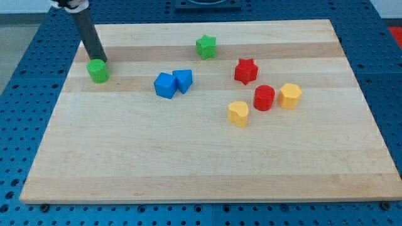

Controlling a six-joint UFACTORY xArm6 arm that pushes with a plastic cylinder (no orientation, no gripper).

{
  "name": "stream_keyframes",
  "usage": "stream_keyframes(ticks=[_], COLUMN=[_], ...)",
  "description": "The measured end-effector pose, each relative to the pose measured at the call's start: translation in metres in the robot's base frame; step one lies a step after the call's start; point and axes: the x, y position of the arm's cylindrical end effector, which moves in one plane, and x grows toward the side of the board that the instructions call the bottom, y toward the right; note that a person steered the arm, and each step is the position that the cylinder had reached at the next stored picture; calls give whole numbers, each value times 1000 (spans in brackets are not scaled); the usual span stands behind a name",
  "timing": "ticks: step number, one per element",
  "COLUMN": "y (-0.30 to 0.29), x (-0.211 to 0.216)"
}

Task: Move green circle at center left of the board

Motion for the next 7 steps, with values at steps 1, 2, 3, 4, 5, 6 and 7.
stream_keyframes(ticks=[1,2,3,4,5,6,7], y=[0,0,0,0,0,0,3], x=[10,13,18,35,34,12,-11])
